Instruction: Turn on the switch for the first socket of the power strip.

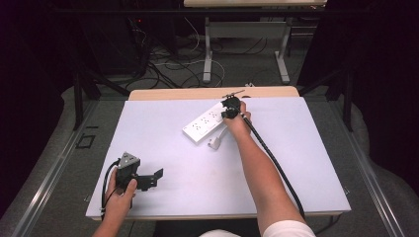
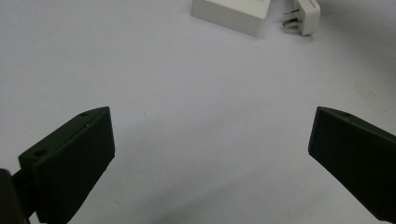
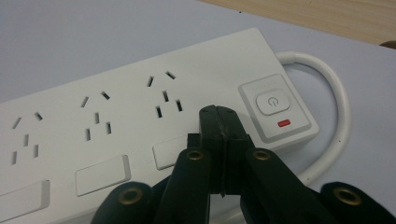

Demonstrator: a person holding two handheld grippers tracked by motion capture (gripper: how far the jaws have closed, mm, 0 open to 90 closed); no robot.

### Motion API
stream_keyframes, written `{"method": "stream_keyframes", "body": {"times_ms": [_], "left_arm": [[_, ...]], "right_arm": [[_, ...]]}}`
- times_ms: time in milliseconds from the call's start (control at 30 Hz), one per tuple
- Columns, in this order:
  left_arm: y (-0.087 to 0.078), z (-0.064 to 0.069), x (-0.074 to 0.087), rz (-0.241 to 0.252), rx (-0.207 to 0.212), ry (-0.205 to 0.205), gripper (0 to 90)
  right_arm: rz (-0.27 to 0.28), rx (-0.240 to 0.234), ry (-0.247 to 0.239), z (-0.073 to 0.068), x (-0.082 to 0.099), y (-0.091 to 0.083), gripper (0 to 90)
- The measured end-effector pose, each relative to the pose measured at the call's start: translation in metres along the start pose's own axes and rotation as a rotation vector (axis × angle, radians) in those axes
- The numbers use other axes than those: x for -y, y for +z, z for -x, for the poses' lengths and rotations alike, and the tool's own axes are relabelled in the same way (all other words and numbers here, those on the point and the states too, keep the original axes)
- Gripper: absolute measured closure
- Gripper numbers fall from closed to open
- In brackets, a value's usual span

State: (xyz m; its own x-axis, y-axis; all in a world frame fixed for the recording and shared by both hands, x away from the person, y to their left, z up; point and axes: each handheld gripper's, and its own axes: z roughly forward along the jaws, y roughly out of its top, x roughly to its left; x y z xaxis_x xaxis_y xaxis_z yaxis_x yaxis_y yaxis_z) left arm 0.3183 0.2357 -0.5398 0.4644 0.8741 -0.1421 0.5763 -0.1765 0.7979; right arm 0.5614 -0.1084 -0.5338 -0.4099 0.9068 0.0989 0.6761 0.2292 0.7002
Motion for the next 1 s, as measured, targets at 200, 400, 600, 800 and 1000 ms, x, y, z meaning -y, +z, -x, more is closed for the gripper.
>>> {"method": "stream_keyframes", "body": {"times_ms": [200, 400, 600, 800, 1000], "left_arm": [[0.0, -0.001, -0.001, 0.004, 0.0, 0.001, 0.3], [0.002, -0.001, -0.001, -0.003, 0.004, -0.002, 0.2], [0.002, -0.002, -0.001, -0.024, 0.013, -0.001, 0.3], [0.002, -0.001, -0.001, -0.022, 0.008, -0.003, 0.2], [0.003, -0.001, -0.001, -0.022, 0.008, 0.001, 0.2]], "right_arm": [[0.004, -0.015, 0.005, 0.004, 0.0, 0.0, 90.0], [-0.015, -0.006, -0.004, 0.004, -0.001, -0.002, 89.0], [0.01, -0.021, 0.002, 0.002, -0.001, -0.005, 86.9], [-0.001, 0.0, -0.014, 0.003, -0.001, -0.011, 83.6], [0.025, 0.009, -0.007, 0.004, -0.004, -0.016, 75.7]]}}
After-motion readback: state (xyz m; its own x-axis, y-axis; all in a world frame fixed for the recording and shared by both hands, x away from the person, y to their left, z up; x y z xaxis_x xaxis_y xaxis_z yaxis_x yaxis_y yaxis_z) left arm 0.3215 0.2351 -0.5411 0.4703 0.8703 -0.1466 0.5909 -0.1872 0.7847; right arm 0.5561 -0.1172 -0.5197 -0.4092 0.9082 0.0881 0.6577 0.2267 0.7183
